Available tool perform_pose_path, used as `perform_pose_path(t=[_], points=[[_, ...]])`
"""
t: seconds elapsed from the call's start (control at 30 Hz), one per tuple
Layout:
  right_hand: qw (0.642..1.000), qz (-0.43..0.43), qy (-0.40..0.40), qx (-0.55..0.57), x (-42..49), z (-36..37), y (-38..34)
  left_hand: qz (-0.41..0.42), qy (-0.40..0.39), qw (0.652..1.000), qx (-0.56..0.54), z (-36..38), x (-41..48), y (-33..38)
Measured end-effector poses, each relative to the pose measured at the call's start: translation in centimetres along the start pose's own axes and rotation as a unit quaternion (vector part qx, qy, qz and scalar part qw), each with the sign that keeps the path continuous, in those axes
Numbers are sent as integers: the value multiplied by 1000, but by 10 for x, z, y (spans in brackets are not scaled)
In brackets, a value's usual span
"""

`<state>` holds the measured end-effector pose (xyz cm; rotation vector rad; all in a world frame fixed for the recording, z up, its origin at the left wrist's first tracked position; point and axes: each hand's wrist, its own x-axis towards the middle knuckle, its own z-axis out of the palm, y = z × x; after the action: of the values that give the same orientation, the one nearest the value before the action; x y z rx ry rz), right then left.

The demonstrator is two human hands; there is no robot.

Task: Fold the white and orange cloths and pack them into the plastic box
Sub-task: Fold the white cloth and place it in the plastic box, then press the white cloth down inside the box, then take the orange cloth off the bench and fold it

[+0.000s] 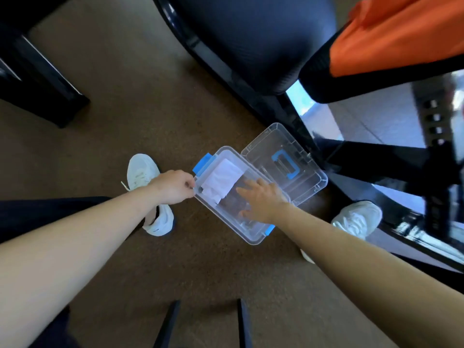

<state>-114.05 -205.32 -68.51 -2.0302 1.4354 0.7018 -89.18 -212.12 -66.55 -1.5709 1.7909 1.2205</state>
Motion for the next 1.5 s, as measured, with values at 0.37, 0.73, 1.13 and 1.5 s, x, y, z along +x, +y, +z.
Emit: perform_pose_path(t=[0.37, 0.73, 1.13, 1.5], points=[[810, 84, 496, 302, -198, -149, 19, 202, 211, 948, -128, -69, -113, 138], [527, 231, 660, 483, -240, -167, 99, 310, 272, 843, -345, -78, -94, 259], [472, 149, 501, 710, -220, -172, 154, 302, 260, 796, -455, -94, -76, 274], [338, 108, 530, 770, -265, -148, 114, 296, 119, 690, -650, -111, -125, 221]])
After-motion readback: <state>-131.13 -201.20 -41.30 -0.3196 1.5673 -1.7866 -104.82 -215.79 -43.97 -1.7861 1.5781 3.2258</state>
